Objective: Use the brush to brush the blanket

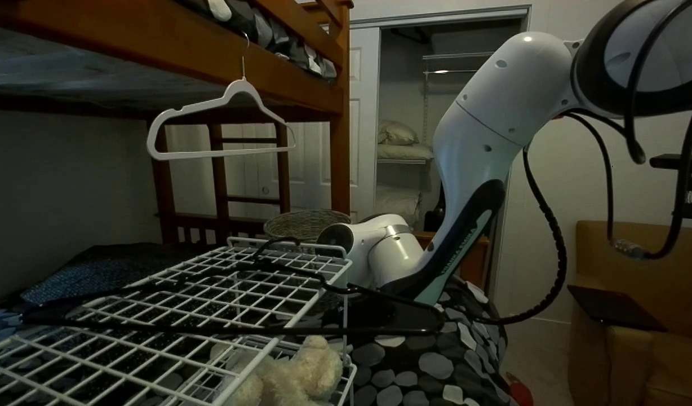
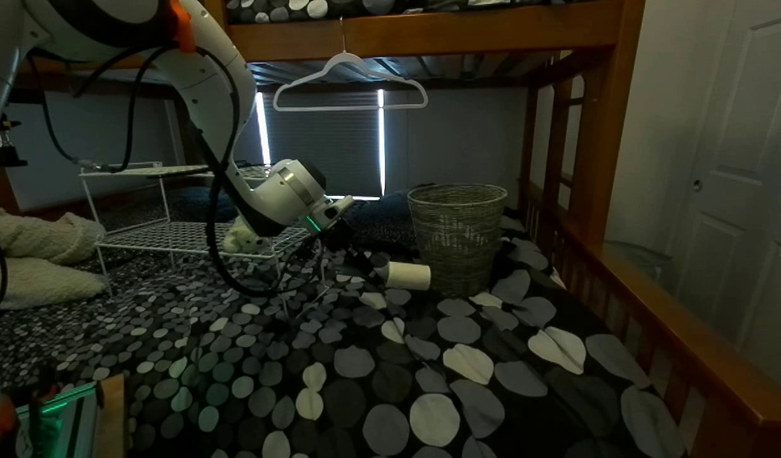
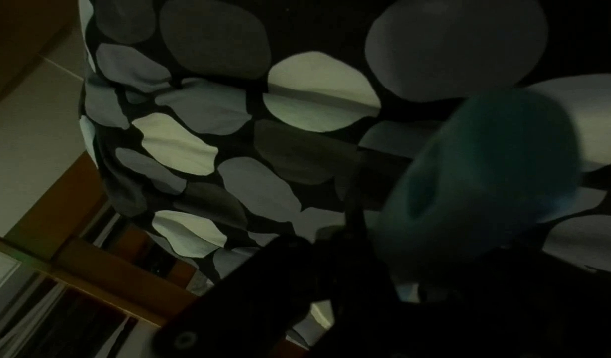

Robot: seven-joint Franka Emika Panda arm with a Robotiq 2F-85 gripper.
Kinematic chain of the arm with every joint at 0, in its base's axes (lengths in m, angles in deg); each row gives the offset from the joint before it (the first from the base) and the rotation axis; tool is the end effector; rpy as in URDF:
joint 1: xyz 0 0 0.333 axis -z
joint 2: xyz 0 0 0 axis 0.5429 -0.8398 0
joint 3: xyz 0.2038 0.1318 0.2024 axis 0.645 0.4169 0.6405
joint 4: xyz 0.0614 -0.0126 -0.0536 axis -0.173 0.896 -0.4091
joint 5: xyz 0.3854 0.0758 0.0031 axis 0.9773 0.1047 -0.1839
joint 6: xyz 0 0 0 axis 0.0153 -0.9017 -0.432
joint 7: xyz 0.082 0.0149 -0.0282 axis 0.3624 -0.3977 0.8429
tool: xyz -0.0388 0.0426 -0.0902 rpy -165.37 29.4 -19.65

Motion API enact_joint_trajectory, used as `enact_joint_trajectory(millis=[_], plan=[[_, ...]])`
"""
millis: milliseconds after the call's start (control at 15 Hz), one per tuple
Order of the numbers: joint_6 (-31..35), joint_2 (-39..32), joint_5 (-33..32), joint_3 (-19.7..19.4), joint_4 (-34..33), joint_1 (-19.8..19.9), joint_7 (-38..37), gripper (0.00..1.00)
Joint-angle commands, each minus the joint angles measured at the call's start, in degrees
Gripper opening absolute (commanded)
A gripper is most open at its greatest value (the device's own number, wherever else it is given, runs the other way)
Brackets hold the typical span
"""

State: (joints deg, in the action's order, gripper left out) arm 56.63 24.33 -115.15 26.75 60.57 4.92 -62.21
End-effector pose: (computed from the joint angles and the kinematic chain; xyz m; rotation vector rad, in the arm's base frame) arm 0.5495 0.2217 0.2160 2.5339 -0.3666 0.7654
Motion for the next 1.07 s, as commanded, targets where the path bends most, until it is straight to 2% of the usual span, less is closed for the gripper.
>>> enact_joint_trajectory(millis=[0,333,533,733,1000], plan=[[-0.8,-0.86,-5.01,4.89,-0.63,4.73,0.12,0.05],[2.04,-2.45,-16.94,7.25,-0.98,8.43,1.52,0.05],[3.58,-5.09,-21.74,8.93,-2.28,10.7,2.18,0.05],[5.46,-7.73,-23.82,10.31,-2.9,12.8,2.74,0.05],[6.2,-9.69,-22.4,11.46,-2.02,14.89,2.75,0.05]])
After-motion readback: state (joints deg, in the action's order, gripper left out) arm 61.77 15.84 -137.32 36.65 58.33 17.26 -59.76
